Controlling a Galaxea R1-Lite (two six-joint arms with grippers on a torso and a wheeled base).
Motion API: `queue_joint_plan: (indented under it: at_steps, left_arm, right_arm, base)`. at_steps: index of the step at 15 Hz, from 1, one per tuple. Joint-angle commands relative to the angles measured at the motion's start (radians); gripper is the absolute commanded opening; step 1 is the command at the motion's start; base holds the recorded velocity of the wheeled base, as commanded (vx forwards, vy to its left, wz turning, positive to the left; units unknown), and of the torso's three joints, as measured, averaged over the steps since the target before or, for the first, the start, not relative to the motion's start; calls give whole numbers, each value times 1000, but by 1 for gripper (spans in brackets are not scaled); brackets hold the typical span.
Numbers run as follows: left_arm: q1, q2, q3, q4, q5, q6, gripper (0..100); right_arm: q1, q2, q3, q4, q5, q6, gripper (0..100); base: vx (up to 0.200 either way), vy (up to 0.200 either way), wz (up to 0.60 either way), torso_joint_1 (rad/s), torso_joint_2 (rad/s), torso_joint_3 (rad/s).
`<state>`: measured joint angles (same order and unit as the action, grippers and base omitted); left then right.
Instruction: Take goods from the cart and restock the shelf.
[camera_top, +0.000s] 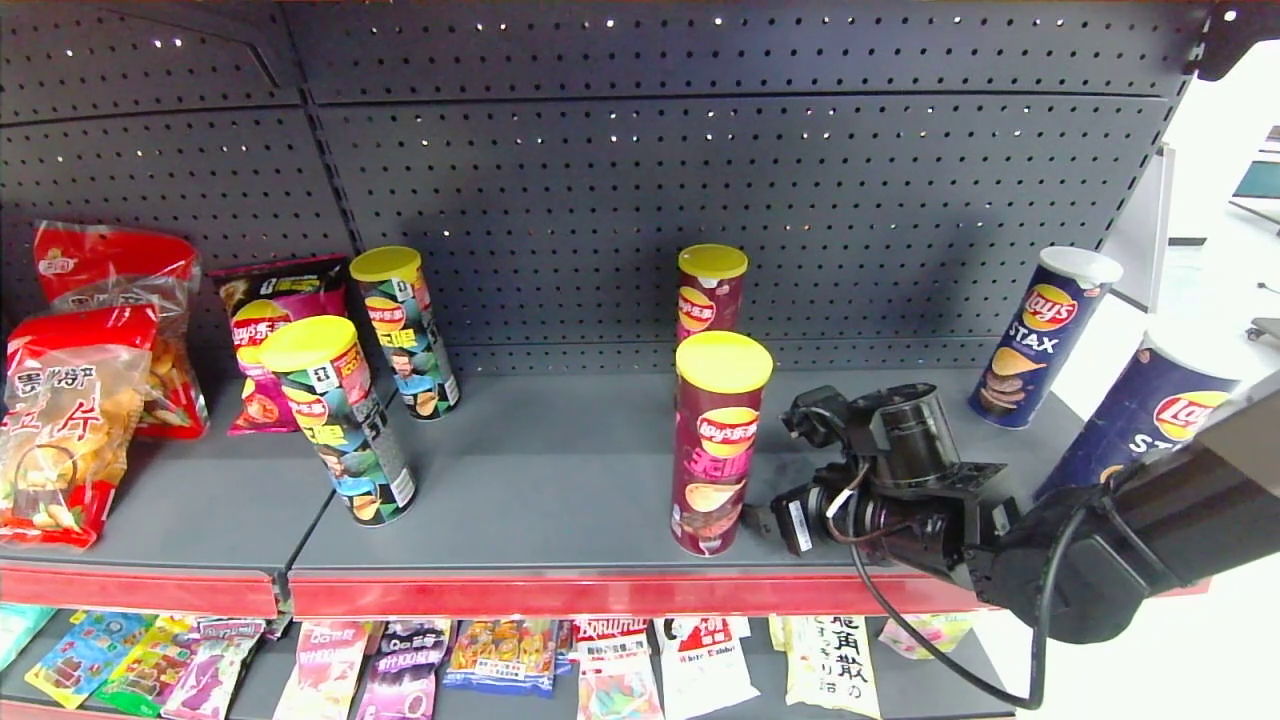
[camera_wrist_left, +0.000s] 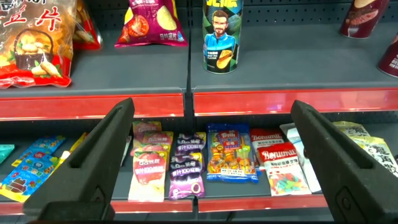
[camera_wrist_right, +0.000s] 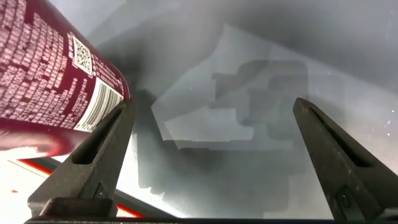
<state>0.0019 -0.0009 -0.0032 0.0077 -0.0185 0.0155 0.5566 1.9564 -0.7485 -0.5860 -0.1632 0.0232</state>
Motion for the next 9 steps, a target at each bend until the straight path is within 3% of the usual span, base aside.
queue_joint_plan:
  at_steps: [1,9]
  left_arm:
    - [1,1,0,0,0,0,100]
    - [1,1,0,0,0,0,100]
  right_arm:
    - [2,3,-2,0,1,0,100]
    - [2,18,-25,0,1,0,100]
  base:
    - [0,0,0,0,0,0]
    - [0,0,0,0,0,0]
